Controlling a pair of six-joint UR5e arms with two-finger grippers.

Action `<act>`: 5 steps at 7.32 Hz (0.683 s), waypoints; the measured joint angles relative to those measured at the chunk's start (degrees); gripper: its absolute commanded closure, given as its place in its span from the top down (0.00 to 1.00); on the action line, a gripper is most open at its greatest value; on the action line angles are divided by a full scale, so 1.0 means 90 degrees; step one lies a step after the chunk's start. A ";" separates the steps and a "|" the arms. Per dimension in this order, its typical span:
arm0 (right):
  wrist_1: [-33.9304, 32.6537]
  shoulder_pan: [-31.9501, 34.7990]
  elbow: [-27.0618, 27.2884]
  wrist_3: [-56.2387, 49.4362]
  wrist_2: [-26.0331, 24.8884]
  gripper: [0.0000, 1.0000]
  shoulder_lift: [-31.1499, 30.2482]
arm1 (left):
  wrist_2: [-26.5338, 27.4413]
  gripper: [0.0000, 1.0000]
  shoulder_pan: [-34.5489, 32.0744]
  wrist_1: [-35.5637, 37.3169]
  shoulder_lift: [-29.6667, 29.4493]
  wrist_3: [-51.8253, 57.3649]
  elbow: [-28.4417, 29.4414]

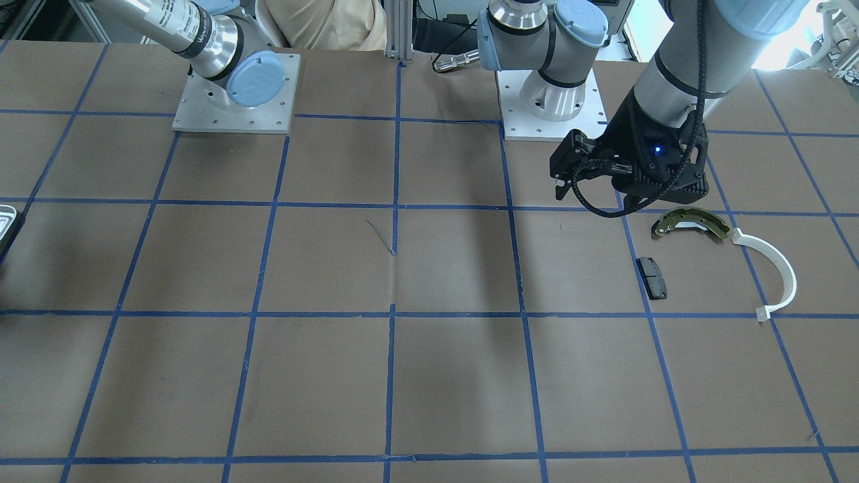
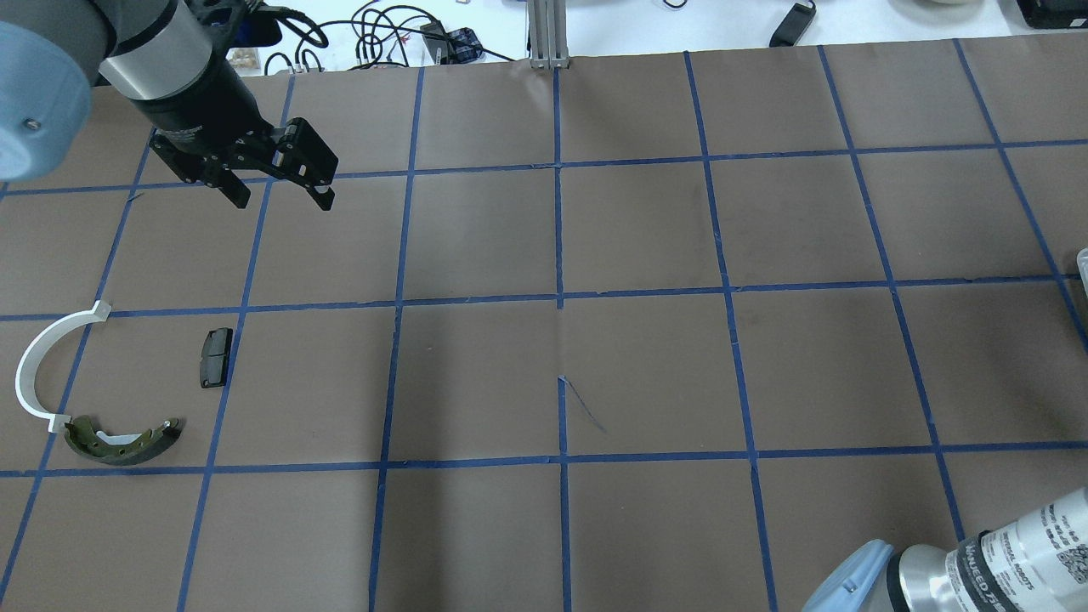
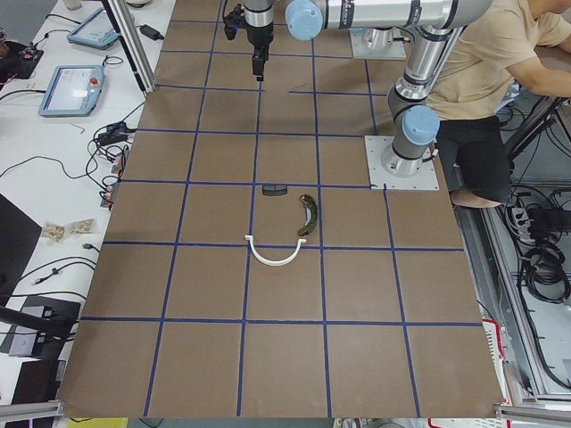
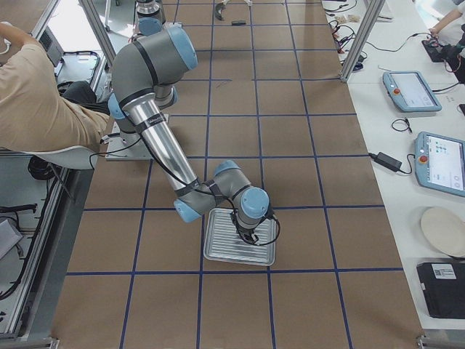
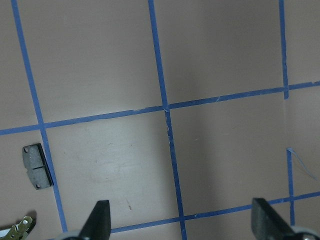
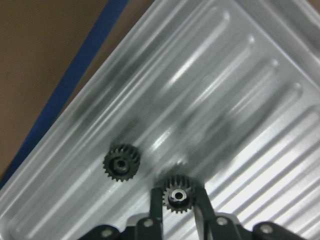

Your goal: Place bearing gear from tray to pile

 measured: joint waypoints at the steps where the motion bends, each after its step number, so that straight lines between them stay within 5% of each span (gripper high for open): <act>1: 0.0022 0.0050 -0.0008 0.0064 -0.0021 0.00 -0.0139 | -0.0003 1.00 0.0010 -0.0053 0.0005 0.0006 -0.0006; 5: 0.0577 0.1585 0.0344 0.1888 0.0006 0.00 -0.1481 | 0.0739 1.00 0.0040 0.0008 -0.0028 0.0055 -0.0240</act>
